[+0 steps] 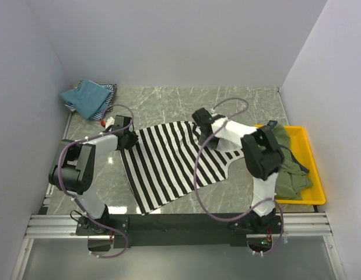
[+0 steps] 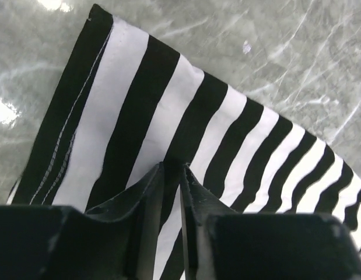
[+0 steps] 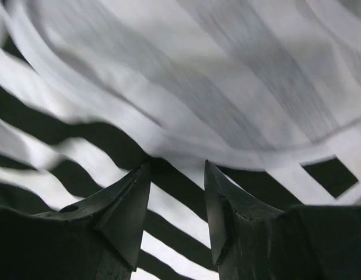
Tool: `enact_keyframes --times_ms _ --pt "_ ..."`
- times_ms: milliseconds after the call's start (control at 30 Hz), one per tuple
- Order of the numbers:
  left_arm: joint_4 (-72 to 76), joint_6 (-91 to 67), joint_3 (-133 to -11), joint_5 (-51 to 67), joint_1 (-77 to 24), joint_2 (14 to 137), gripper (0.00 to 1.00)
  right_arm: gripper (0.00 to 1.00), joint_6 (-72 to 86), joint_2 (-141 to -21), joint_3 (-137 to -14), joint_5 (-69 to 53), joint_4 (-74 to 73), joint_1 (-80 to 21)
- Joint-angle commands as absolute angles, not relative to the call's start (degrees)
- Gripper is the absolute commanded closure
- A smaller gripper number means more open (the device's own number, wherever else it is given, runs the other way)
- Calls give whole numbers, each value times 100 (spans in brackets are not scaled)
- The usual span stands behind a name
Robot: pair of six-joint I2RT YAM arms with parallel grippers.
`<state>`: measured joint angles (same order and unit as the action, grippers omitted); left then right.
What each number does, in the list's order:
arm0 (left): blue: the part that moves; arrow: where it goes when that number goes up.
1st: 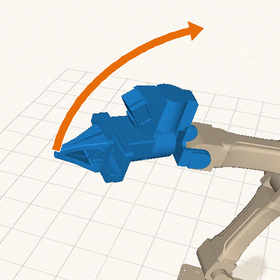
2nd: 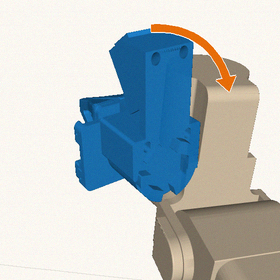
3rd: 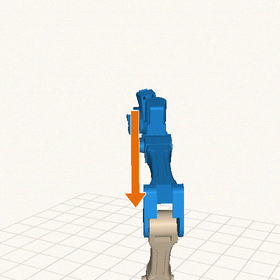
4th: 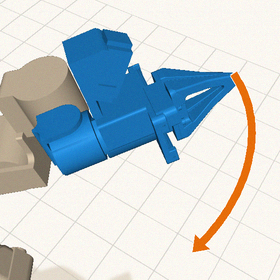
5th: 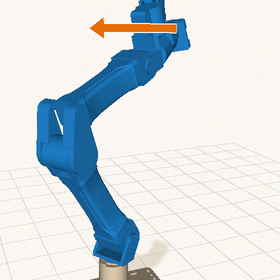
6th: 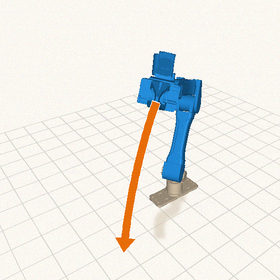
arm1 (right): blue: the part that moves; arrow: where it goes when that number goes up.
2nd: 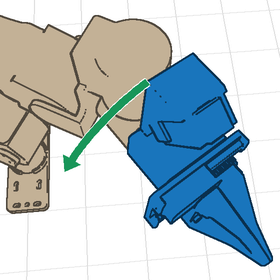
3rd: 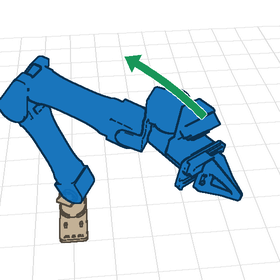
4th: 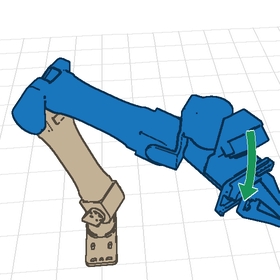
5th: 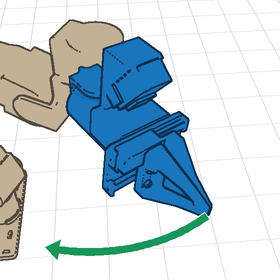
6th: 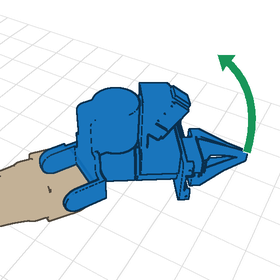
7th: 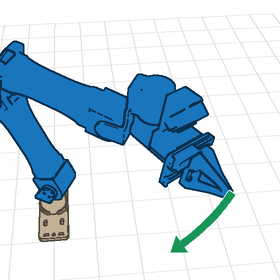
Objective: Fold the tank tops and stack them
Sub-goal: Flatten the tank top out
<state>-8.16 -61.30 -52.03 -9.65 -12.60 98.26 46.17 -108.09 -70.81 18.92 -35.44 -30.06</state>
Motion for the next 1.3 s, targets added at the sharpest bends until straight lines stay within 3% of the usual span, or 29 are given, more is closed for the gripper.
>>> enact_keyframes --times_ms 0,267,433,567,700,833,900,1033,1267 --pt "-1187 -6503 -4485 -528 -1301 9670 77 51 4219 -11677 -8250 1986 -4471 -2848" --pt "-1256 -7189 -3394 -325 -1880 8377 78 52 3114 -13516 -11528 1539 -5308 -2479" --pt "-1608 -7953 -3121 -553 -3048 7551 78 48 2304 -14484 -13374 723 -5134 -2198" --pt "-1862 -7990 -3067 -816 -3252 7199 72 45 2241 -14143 -13079 588 -4378 -2004" --pt "-2512 -6869 -3769 -1563 -3147 6961 56 44 2224 -13074 -12798 1317 -4438 -2074" --pt "-3013 -6109 -4315 -2231 -3155 6654 44 43 2478 -11394 -10985 1714 -4307 -2223" --pt "-3330 -6108 -4351 -2522 -3138 6479 43 43 2794 -10195 -9946 1722 -3897 -2468" --pt "-3788 -6609 -4044 -2838 -3068 6258 53 44 3714 -8300 -6944 1943 -3428 -3093" --pt "-3437 -6154 -3209 -2795 -2638 5520 45 45 5526 -5864 -3861 1574 -3436 -4341"
